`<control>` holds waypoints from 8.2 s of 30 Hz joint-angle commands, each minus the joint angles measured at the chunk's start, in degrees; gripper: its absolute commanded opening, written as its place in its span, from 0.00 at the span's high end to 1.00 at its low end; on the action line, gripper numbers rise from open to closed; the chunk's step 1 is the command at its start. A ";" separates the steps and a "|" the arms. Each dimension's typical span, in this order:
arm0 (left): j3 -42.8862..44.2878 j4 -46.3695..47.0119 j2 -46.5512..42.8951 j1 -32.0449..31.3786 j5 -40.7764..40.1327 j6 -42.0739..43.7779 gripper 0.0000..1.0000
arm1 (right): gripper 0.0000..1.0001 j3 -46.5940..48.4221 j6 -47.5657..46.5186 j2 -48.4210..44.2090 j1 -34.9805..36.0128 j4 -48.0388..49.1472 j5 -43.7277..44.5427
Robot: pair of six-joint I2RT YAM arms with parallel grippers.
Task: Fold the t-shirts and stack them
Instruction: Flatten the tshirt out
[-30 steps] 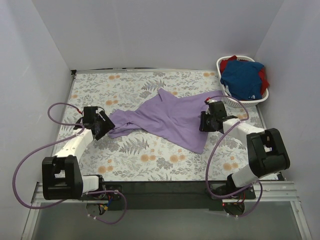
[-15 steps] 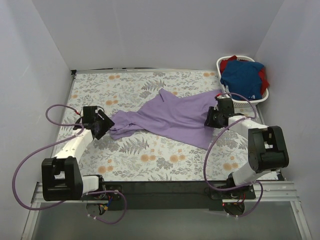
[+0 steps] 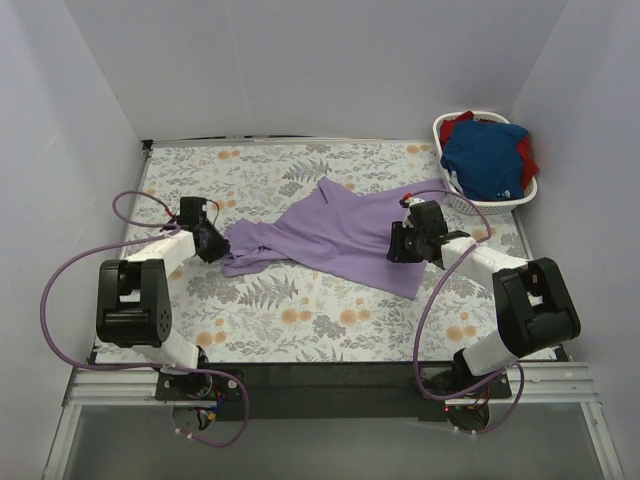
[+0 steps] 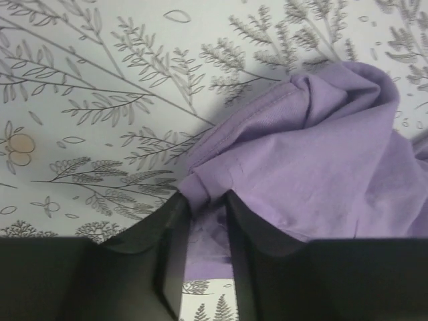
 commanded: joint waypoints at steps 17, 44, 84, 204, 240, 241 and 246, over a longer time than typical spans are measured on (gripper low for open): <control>4.34 -2.82 -2.90 -10.25 -14.73 5.49 0.38 | 0.57 -3.55 -2.34 -3.00 -0.04 0.27 -1.87; 10.15 -1.23 1.41 -10.69 -18.61 11.82 0.48 | 0.57 -5.14 -2.70 -3.44 -0.04 0.62 -3.10; -1.26 -5.55 -17.48 -22.95 -16.60 -7.24 0.37 | 0.55 -4.87 -4.98 -4.23 1.37 -0.08 -6.97; 0.12 -2.46 -15.82 -6.82 -10.96 1.01 1.00 | 0.99 -7.79 11.63 -8.10 8.31 -18.80 16.93; 74.04 -6.33 -22.66 3.90 -15.97 19.62 1.00 | 0.99 48.75 -25.98 -33.39 -6.80 -13.35 14.39; 74.22 -6.42 -23.98 3.81 -16.23 20.51 1.00 | 0.99 47.52 -26.16 -34.54 -6.63 -13.36 13.86; 76.41 -5.81 -25.22 1.71 -16.85 25.52 1.00 | 0.99 45.23 -27.39 -37.45 -6.72 -14.67 12.54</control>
